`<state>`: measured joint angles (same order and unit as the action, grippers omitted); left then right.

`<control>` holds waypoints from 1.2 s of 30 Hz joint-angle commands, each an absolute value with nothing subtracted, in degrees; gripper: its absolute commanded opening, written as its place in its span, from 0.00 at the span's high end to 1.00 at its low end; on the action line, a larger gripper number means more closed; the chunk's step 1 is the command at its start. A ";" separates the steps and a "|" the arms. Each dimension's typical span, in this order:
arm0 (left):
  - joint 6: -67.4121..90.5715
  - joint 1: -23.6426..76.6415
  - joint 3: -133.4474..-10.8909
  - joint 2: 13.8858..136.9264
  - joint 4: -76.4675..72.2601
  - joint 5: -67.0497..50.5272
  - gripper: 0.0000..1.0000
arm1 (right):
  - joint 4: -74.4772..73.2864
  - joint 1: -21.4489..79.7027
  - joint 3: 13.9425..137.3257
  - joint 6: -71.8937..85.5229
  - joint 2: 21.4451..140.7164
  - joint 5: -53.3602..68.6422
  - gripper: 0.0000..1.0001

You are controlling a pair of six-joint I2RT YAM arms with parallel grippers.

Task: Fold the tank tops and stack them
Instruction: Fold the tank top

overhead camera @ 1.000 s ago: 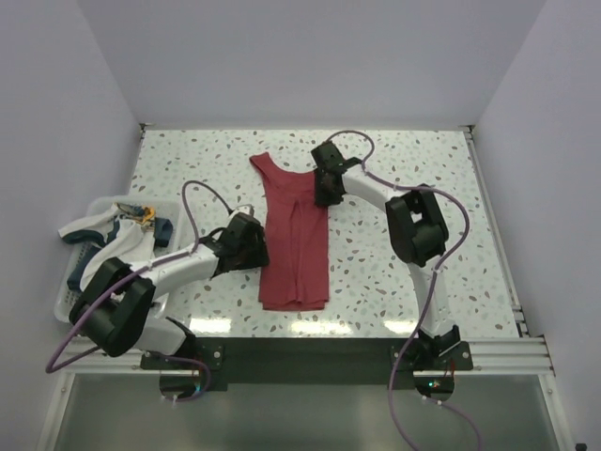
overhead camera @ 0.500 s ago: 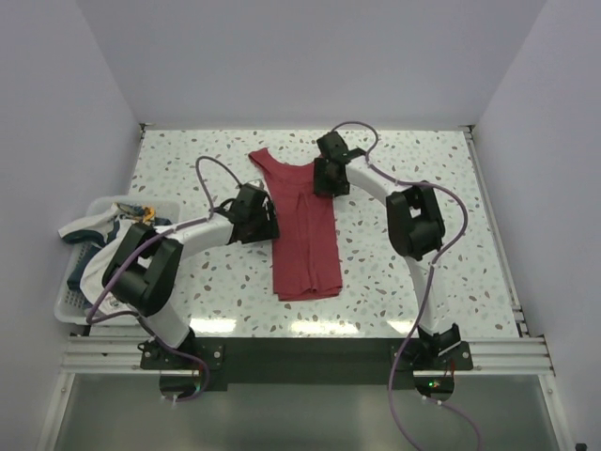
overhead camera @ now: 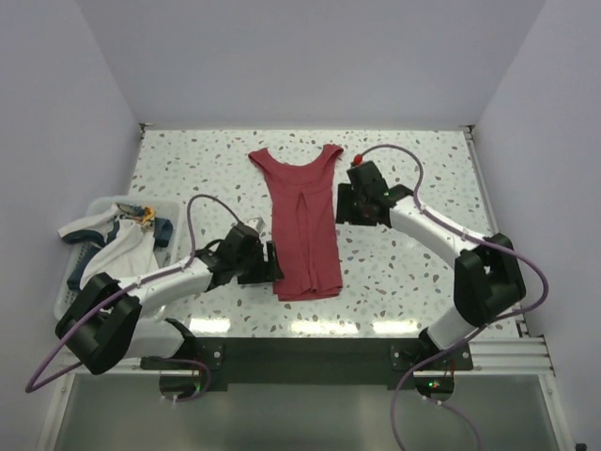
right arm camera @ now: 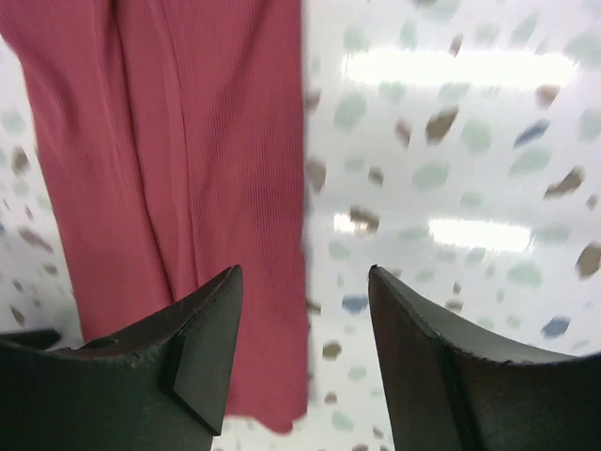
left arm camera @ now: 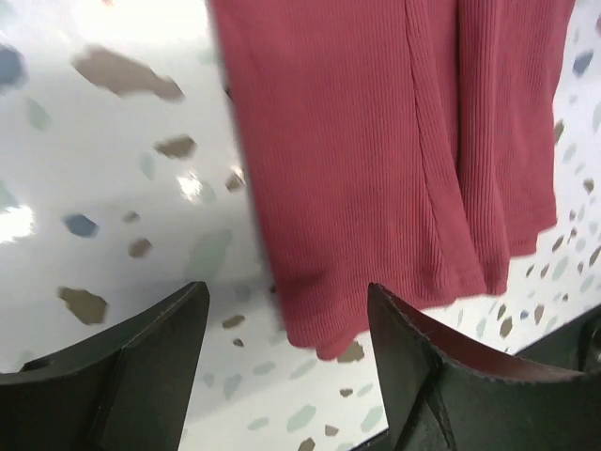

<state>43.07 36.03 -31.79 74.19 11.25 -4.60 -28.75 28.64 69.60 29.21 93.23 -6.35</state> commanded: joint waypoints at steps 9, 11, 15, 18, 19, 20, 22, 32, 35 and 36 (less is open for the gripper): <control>50.36 40.96 -23.91 71.63 8.26 -7.65 0.28 | -24.96 39.72 48.00 38.14 82.53 -6.51 0.43; 50.45 41.31 -23.56 71.54 8.70 -7.21 0.29 | -24.26 40.51 45.89 38.93 82.09 -6.24 0.43; 51.50 41.48 -22.06 71.81 8.96 -7.03 0.32 | -22.85 41.57 43.77 41.48 81.39 -4.75 0.43; 52.73 42.45 -21.62 72.25 9.58 -5.63 0.34 | -22.24 42.80 42.54 42.71 80.60 -4.57 0.43; 53.26 42.97 -21.36 72.42 9.58 -4.93 0.34 | -21.98 43.15 42.02 42.98 80.42 -4.40 0.43; 53.52 43.15 -21.36 72.60 9.58 -4.57 0.34 | -21.80 43.33 41.75 43.24 80.25 -4.39 0.43; 53.96 43.59 -21.27 73.56 9.93 -3.87 0.35 | -21.01 43.50 40.70 44.03 80.07 -3.78 0.43; 56.07 45.26 -21.27 73.65 11.86 -0.53 0.46 | -18.28 44.47 38.58 45.26 80.33 -2.38 0.48; 56.34 45.70 -21.27 74.00 11.95 -0.35 0.53 | -18.28 45.08 38.32 45.79 79.81 -2.11 0.51; 56.34 46.05 -21.36 74.00 12.13 -0.35 0.54 | -18.28 45.26 38.15 46.05 79.46 -2.20 0.52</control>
